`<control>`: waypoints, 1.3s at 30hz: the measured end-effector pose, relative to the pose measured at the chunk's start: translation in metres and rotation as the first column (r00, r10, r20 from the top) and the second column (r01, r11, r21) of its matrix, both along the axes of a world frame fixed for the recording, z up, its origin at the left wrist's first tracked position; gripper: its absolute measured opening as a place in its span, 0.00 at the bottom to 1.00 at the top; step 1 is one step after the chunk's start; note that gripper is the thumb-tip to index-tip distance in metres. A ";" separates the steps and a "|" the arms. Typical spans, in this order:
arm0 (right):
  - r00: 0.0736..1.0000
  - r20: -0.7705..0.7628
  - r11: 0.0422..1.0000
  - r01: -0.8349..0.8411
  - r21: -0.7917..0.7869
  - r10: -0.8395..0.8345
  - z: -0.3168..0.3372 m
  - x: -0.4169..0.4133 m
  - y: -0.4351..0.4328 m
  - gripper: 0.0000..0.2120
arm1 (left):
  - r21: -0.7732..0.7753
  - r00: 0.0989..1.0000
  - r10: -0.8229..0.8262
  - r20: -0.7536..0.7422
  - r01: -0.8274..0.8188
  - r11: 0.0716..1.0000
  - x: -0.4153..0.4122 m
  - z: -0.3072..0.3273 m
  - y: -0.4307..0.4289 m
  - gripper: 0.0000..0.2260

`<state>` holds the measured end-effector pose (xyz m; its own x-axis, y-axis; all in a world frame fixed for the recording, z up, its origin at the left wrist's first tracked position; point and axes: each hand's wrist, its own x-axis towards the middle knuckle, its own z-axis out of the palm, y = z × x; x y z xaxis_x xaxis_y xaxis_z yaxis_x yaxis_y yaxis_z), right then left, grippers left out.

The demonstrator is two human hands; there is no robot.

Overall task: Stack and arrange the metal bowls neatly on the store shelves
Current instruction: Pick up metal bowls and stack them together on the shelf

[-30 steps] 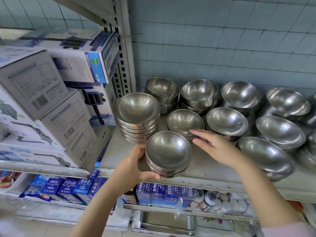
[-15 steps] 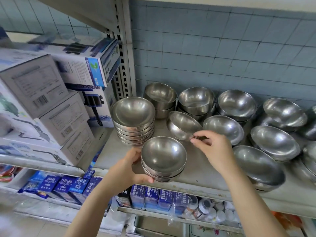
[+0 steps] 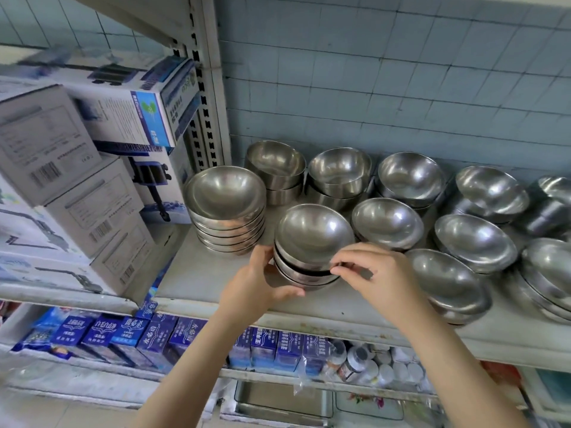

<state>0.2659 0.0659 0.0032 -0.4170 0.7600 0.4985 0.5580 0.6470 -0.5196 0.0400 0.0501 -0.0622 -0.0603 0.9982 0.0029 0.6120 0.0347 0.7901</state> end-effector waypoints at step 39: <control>0.972 -0.090 0.976 0.214 -0.037 -0.217 0.056 0.055 0.025 0.05 | 0.093 0.958 0.192 -0.212 -0.176 0.980 0.007 -0.003 -0.003 0.46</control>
<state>0.3213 0.0905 0.0590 -0.1951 0.8405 0.5055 0.6311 0.5021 -0.5913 0.0465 0.0470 -0.0657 -0.2329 0.9665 0.1082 0.7584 0.1108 0.6423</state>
